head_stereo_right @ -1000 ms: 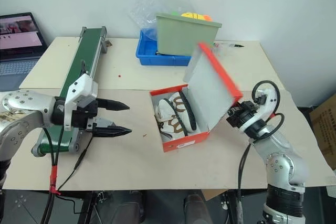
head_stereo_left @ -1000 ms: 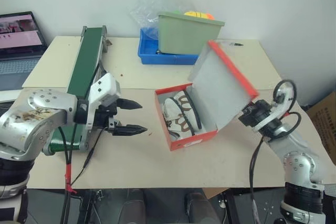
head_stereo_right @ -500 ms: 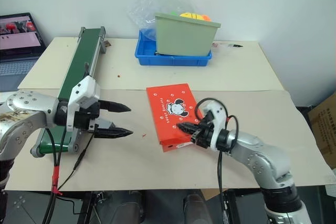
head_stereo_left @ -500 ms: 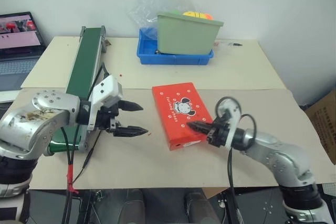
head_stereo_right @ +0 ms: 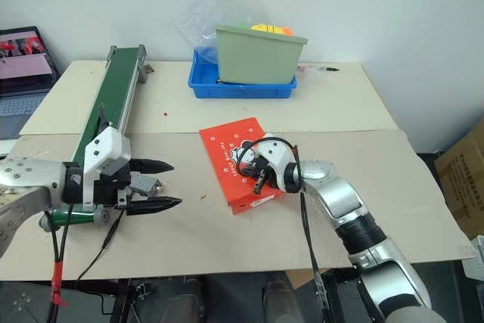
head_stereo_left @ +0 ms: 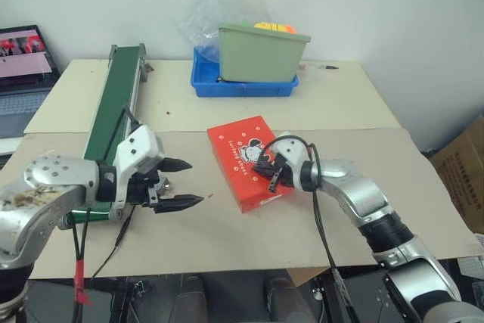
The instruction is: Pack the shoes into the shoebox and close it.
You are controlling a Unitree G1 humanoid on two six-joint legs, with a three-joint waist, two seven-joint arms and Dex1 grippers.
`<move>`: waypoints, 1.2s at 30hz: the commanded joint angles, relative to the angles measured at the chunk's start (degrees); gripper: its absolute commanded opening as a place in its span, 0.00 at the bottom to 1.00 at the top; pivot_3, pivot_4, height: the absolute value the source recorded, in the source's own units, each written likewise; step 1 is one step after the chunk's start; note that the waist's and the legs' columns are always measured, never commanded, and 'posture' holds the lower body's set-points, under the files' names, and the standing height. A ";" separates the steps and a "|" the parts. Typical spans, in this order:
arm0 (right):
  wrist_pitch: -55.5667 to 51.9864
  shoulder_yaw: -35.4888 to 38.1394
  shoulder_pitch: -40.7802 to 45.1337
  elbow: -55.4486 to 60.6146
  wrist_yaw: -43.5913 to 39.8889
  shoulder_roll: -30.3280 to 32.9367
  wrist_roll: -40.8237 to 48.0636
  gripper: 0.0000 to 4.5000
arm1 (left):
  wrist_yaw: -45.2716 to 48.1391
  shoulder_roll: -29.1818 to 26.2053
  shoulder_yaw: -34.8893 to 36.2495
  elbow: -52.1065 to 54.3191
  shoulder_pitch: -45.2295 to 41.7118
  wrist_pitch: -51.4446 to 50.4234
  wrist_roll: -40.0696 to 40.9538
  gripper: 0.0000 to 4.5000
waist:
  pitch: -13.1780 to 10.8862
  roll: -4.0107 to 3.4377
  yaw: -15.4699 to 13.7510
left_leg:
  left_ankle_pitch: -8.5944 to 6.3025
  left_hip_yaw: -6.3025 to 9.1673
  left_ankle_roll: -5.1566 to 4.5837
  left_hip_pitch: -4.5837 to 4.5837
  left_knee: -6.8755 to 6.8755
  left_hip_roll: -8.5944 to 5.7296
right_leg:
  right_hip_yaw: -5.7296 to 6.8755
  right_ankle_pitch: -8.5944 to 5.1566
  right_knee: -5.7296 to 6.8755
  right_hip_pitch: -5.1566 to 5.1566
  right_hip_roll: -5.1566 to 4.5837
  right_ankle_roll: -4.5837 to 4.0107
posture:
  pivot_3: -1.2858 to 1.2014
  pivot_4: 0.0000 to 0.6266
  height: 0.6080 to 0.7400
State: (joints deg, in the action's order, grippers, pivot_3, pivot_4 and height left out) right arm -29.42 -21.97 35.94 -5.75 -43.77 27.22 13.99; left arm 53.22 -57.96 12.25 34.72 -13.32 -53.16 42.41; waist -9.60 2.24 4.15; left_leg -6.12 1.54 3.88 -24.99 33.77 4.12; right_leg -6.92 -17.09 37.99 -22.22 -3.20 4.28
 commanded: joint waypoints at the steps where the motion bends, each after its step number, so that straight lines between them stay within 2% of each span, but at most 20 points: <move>1: -2.90 2.19 7.75 -7.17 -3.02 -5.90 1.89 0.01 | -3.24 0.92 3.85 3.82 2.46 -1.11 2.08 0.92 | 0.00 0.00 0.55 | -0.03 -0.07 0.04 0.04 0.02 0.03 | -0.04 0.06 0.01 0.08 -0.01 -0.01 | 0.52 0.24 1.00; 3: -2.80 3.88 12.00 -10.47 -4.63 -8.30 2.71 0.01 | -4.39 1.39 4.56 4.49 3.55 -1.18 2.44 0.92 | -0.05 -0.03 1.12 | 0.03 -0.06 -0.04 -0.04 0.01 0.05 | -0.10 0.23 0.06 0.05 0.04 -0.01 | 0.52 0.24 1.00; 7: 2.90 2.07 19.26 -21.54 -8.49 -12.36 -1.65 0.01 | -6.61 2.25 5.34 5.85 5.28 -0.98 3.38 0.92 | -0.13 -0.11 1.23 | 0.12 0.00 -0.17 -0.26 0.02 0.05 | -0.08 0.44 0.06 -0.06 0.08 0.34 | 0.52 0.24 1.00; 11: 10.92 -0.65 21.49 -35.01 -9.65 -16.01 -7.26 0.01 | -8.91 2.64 5.86 6.60 6.15 -0.69 3.43 0.92 | -0.13 -0.10 0.43 | -0.06 0.03 -0.02 -0.38 -0.02 0.01 | -0.03 0.37 -0.03 -0.09 0.06 0.09 | 0.52 0.24 1.00; 14: 14.61 -1.76 21.57 -39.98 -10.47 -16.43 -10.60 0.01 | -10.41 2.79 6.74 7.34 7.07 -0.97 3.93 0.92 | -0.16 -0.15 0.06 | -0.12 0.01 0.02 -0.55 -0.08 0.01 | -0.05 0.33 -0.01 -0.27 0.06 0.04 | 0.52 0.24 1.00; 17: 14.38 0.05 21.15 -38.15 -12.40 -15.97 -10.05 0.01 | -11.40 2.69 7.03 7.39 7.59 -1.11 4.26 0.92 | -0.15 -0.14 -0.03 | -0.13 0.05 0.03 -0.40 -0.05 0.02 | -0.01 0.33 0.03 -0.14 0.08 0.03 | 0.52 0.24 1.00; 20: 9.39 4.55 21.18 -31.82 -14.26 -14.80 -5.84 0.01 | -11.98 2.68 6.69 6.71 7.21 -0.61 4.05 0.92 | -0.16 -0.15 -0.32 | -0.13 0.05 0.03 -0.32 -0.03 0.02 | 0.00 0.32 0.03 -0.08 0.07 0.03 | 0.52 0.24 1.00; 23: 2.44 10.04 20.40 -21.16 -16.42 -12.03 0.05 0.01 | -12.31 2.67 6.15 5.52 6.49 -0.08 3.84 0.92 | -0.18 -0.17 -0.60 | -0.13 0.04 0.03 -0.47 -0.03 0.01 | 0.00 0.31 0.00 -0.17 0.06 0.03 | 0.52 0.24 1.00; 27: 0.68 13.75 15.29 -5.31 -17.54 -5.36 2.87 0.01 | -12.10 2.93 5.00 3.99 5.56 1.01 3.32 0.92 | -0.21 -0.20 -1.03 | -0.12 0.05 0.02 -0.93 -0.05 0.01 | 0.00 0.32 0.04 -0.66 0.06 0.03 | 0.52 0.24 1.00; 30: 0.86 12.85 9.89 2.18 -19.23 0.73 1.36 0.18 | -11.87 3.90 4.54 2.98 5.13 3.00 2.50 0.92 | -0.21 -0.19 -1.51 | -0.12 0.04 0.02 -1.15 -0.03 0.01 | 0.00 0.32 0.06 -0.90 0.07 0.03 | 0.52 0.24 1.00; 31: 0.39 13.03 8.42 4.33 -19.70 2.14 1.79 0.28 | -11.42 4.07 4.44 2.86 5.19 3.35 2.56 0.92 | -0.21 -0.19 -1.56 | -0.12 0.04 0.02 -1.15 -0.03 0.01 | 0.00 0.32 0.05 -0.90 0.07 0.03 | 0.52 0.24 1.00; 34: -2.84 14.97 6.05 9.93 -20.29 4.72 4.82 0.48 | -11.83 5.71 4.17 3.29 4.94 4.96 2.59 0.92 | -0.23 -0.22 -1.42 | -0.12 0.00 0.02 -1.17 0.01 0.01 | -0.05 0.32 0.05 -0.92 0.06 0.03 | 0.52 0.24 1.00; 36: -4.47 17.33 4.98 13.48 -19.54 6.56 6.44 0.65 | -13.24 6.99 3.89 2.90 4.20 7.72 0.02 0.92 | -0.24 -0.24 -1.37 | -0.12 -0.02 0.02 -1.16 0.02 0.01 | -0.08 0.33 0.06 -0.93 0.06 0.03 | 0.52 0.24 1.00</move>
State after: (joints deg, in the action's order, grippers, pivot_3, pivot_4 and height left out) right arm -32.81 -8.61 39.96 2.31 -63.56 32.25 17.55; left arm 40.97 -51.25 15.48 36.90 -8.05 -48.56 44.29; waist -9.84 2.00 2.78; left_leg -6.24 1.54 3.90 -26.15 33.79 4.13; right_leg -6.98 -16.77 38.06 -23.16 -3.13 4.31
